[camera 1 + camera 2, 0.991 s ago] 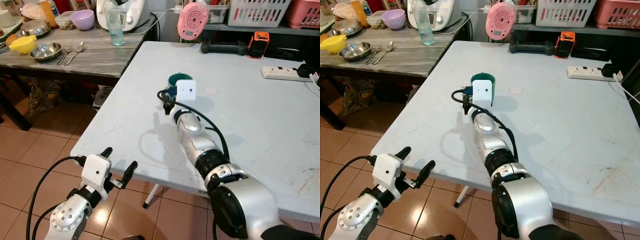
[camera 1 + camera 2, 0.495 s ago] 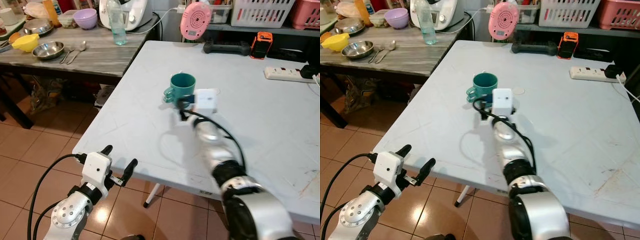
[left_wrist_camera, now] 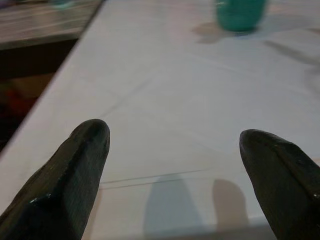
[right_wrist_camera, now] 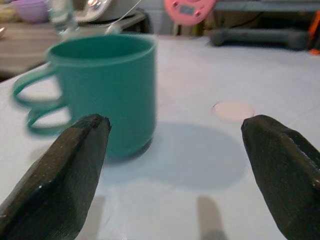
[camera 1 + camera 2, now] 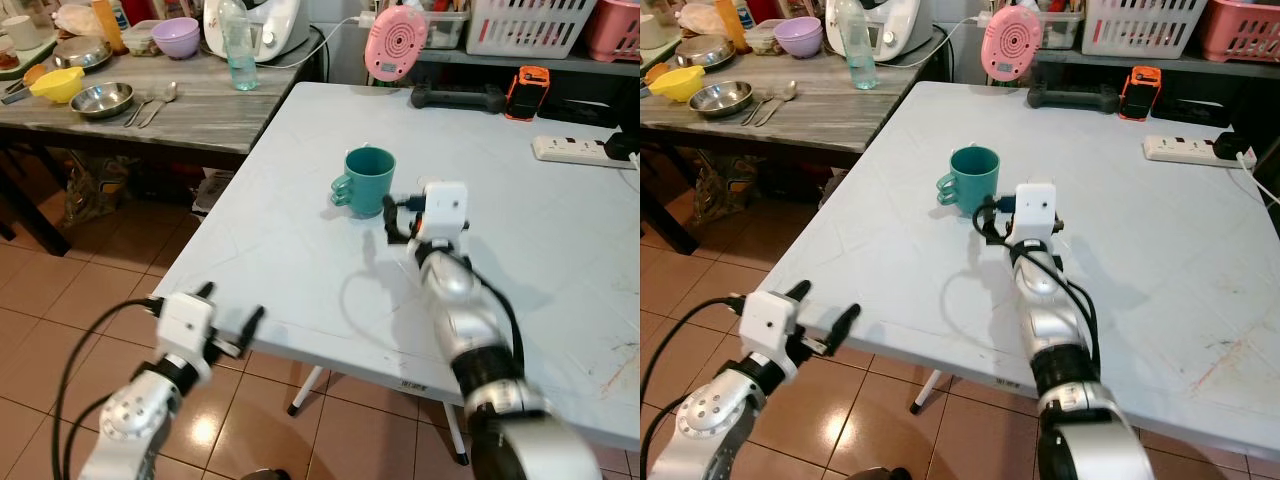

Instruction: Setting the table

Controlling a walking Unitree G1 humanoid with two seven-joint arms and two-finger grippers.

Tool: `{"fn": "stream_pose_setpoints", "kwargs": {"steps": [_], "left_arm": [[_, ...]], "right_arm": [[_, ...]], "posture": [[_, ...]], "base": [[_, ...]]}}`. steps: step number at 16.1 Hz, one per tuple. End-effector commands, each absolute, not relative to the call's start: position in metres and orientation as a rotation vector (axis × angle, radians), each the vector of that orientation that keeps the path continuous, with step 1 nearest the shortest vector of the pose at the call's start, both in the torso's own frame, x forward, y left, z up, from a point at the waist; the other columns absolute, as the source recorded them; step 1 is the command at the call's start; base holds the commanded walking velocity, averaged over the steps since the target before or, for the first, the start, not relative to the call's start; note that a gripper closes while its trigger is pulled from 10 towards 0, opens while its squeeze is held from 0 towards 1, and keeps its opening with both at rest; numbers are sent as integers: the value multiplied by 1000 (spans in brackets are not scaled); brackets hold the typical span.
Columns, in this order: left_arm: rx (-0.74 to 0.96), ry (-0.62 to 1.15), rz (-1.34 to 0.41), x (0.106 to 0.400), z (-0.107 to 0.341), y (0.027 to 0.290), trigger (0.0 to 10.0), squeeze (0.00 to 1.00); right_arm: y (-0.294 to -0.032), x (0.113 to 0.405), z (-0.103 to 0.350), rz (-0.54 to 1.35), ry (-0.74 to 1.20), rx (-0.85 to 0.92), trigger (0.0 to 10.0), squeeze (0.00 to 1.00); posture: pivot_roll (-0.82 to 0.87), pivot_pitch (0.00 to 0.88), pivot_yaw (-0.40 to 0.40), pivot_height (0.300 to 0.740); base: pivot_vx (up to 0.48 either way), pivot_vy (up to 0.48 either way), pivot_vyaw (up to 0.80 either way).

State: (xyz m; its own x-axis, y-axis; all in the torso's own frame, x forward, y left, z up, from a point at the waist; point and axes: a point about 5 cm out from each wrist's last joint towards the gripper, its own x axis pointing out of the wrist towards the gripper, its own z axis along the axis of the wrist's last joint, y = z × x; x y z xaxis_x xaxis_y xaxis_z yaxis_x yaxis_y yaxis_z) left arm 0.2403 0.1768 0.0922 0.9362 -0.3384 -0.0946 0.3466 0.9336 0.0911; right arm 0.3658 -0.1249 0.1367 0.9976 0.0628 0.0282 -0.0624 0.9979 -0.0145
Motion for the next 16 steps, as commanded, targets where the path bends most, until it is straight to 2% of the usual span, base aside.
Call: {"fn": "stream_pose_setpoints", "kwargs": {"steps": [1,5,7,9,10,11,12,16], "left_arm": [[107,88,-310,244,91,183,10000,0],[97,62,-266,258,95,184,10000,0],[93,54,-265,263,95,182,10000,0],[100,43,-267,266,95,180,10000,0],[103,37,-272,267,96,177,10000,0],[93,38,-275,268,95,176,10000,0],[92,37,-276,269,95,175,10000,0],[81,28,-284,269,94,168,10000,0]], "right_arm": [[-121,362,140,94,-43,-18,10000,1000],[-130,340,130,107,-24,-13,10000,1000],[-135,334,129,108,-13,-14,10000,1000],[-138,329,130,102,-11,-14,10000,922],[-138,326,131,100,-12,-13,10000,592],[-137,324,131,104,-13,-22,10000,133],[-135,323,131,111,-15,-29,10000,0],[-131,320,133,128,-16,-33,10000,0]], "posture": [[72,23,51,740],[52,0,39,740],[38,0,41,740],[27,0,48,740],[23,0,53,740],[19,0,56,740],[18,0,57,740],[16,0,57,740]], "base": [[0,0,0],[0,0,-741],[0,358,-694],[0,399,-494],[0,341,0],[0,390,0],[0,476,0],[0,466,0]]}}
